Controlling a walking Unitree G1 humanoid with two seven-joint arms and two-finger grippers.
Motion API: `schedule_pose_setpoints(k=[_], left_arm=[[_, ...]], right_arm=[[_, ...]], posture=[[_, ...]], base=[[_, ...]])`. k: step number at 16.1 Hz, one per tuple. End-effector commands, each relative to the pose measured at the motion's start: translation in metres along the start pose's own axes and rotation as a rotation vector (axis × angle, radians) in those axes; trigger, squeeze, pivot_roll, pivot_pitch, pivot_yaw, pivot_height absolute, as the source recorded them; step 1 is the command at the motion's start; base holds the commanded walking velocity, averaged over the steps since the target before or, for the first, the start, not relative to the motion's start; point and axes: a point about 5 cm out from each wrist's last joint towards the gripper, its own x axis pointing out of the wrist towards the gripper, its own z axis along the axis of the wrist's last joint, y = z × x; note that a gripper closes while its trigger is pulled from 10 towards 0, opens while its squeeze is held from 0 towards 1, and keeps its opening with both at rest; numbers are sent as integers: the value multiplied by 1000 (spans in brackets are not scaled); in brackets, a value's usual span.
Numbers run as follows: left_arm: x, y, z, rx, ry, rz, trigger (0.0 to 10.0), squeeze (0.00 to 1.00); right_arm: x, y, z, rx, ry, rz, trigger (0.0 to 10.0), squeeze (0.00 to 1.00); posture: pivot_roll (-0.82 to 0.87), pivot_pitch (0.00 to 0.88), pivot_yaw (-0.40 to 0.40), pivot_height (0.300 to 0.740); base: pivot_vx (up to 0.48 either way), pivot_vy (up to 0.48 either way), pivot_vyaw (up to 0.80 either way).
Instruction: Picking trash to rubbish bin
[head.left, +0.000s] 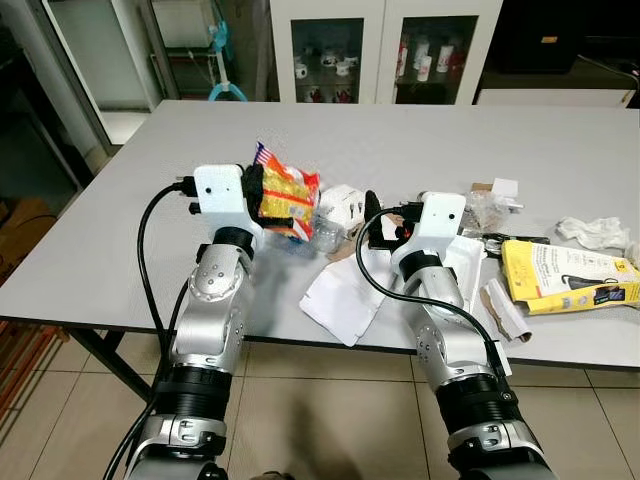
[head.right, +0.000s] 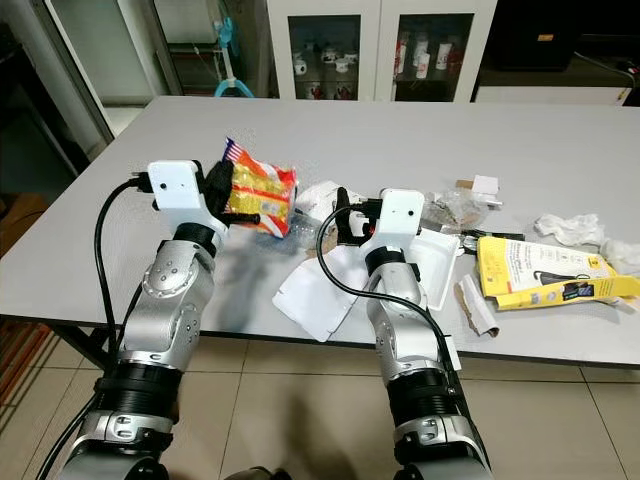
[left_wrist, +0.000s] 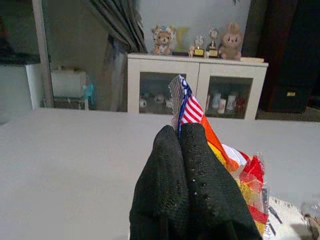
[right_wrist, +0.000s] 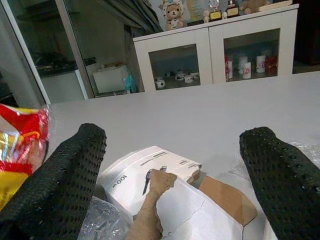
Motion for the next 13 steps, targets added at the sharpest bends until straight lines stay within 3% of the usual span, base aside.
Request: schedule_pose_setpoints(k=[1,8,13], left_arm=[[3,1,2,14,-12,14,10000,0],[1,0,-1,7,-23,14,10000,0],[1,1,-3,6,-17,17,10000,0]], right_arm=[[-1,2,-1,-7,-1,4,10000,0],[1,0,2,-8,-5,3,10000,0],[1,0,2,-10,-5,2,10000,0]], posture=[[41,0,82,740],[45,0,74,740],[47,0,73,740]], base=[[0,0,0],[0,0,0],[-266,0,0]])
